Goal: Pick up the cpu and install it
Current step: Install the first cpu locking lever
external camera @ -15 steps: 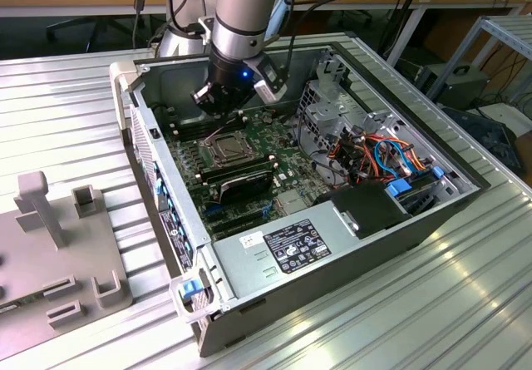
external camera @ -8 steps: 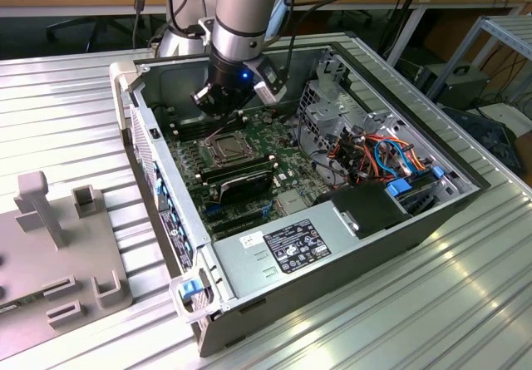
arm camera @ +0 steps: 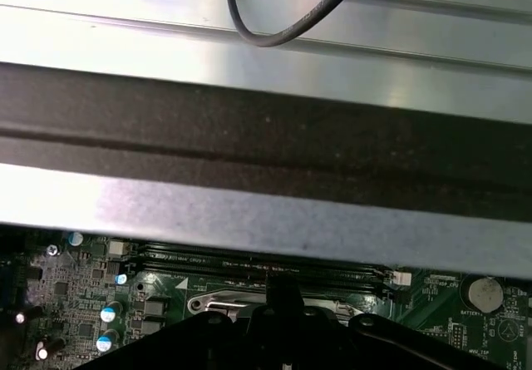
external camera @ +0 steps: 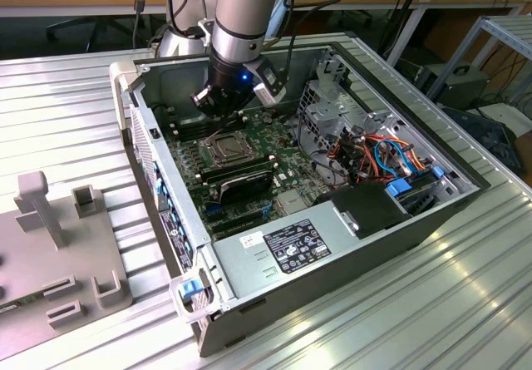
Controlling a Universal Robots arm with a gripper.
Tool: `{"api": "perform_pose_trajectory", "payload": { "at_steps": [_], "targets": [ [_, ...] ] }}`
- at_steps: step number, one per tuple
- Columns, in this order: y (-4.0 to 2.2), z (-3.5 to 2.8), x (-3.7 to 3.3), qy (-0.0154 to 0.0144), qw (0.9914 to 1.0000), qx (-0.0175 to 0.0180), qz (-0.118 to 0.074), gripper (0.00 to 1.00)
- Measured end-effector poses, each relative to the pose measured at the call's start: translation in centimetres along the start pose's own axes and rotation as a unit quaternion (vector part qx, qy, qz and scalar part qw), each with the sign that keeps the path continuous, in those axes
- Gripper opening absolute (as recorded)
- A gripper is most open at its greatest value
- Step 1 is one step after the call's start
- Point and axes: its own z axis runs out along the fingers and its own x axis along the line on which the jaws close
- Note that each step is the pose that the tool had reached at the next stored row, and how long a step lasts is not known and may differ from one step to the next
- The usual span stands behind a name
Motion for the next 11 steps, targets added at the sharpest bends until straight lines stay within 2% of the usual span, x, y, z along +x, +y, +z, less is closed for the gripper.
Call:
{"api": "perform_pose_trajectory", "payload": {
  "at_steps": [11],
  "targets": [
    [0.35, -0.16, -0.03, 0.0000, 1.00000, 0.0006, 0.000, 0.11]
  ]
}}
